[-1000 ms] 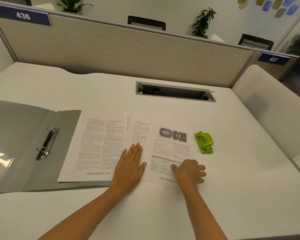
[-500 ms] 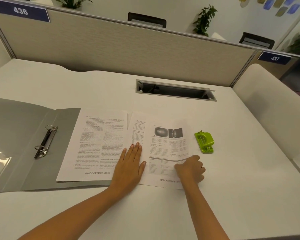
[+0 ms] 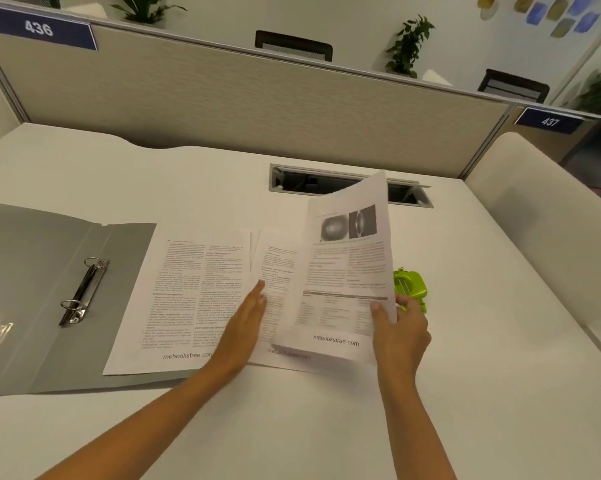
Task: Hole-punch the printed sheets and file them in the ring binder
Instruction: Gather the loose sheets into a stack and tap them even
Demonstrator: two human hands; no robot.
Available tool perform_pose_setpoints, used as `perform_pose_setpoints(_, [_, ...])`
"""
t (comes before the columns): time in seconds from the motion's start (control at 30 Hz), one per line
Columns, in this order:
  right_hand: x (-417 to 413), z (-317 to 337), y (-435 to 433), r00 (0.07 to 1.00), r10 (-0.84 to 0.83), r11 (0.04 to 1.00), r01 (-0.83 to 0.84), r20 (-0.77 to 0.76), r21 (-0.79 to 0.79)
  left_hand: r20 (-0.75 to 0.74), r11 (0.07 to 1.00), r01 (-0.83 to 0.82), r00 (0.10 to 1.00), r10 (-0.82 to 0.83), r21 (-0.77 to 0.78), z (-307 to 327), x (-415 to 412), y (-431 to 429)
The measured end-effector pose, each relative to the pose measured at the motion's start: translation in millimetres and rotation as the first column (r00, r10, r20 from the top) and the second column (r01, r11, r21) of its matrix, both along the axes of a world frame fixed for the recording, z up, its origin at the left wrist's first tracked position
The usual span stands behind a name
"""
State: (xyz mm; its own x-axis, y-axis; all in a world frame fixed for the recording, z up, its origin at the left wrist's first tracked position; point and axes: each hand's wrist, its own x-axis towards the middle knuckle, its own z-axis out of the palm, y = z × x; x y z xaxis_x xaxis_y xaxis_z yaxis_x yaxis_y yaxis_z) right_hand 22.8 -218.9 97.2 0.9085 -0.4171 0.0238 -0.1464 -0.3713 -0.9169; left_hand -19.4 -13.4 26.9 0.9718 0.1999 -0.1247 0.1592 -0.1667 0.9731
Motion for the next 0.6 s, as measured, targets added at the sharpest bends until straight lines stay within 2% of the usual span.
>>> perform_pose_setpoints(0.1, [0.2, 6.8, 0.3, 0.994, 0.08, 0.975, -0.063, -0.073, 0.212, -0.034, 0.976, -0.062, 0.998, 0.056, -0.209, 25.5, 10.2, 11.8])
perform_pose_setpoints(0.17, [0.0, 9.8, 4.1, 0.98, 0.159, 0.91, -0.099, -0.118, 0.404, -0.054, 0.953, -0.084, 0.996, 0.071, -0.292, 43.8, 16.7, 20.7])
perform_pose_setpoints(0.23, [-0.4, 10.1, 8.9, 0.962, 0.236, 0.86, -0.142, -0.134, 0.491, -0.065, 0.926, -0.091, 0.995, 0.072, -0.367, 61.0, 20.8, 30.8])
perform_pose_setpoints(0.33, [-0.3, 9.2, 20.1, 0.941, 0.307, 0.834, -0.196, -0.14, 0.516, -0.089, 0.878, -0.113, 0.993, 0.081, -0.465, 74.9, 24.1, 44.7])
perform_pose_setpoints(0.47, [2.1, 2.5, 37.2, 0.925, 0.352, 0.833, -0.24, -0.142, 0.499, -0.093, 0.943, -0.06, 0.995, 0.031, -0.326, 74.0, 24.9, 56.3])
perform_pose_setpoints(0.6, [8.3, -4.3, 51.8, 0.941, 0.312, 0.896, -0.247, -0.127, 0.369, -0.119, 0.963, -0.13, 0.987, 0.104, -0.237, 64.6, 24.7, 63.0])
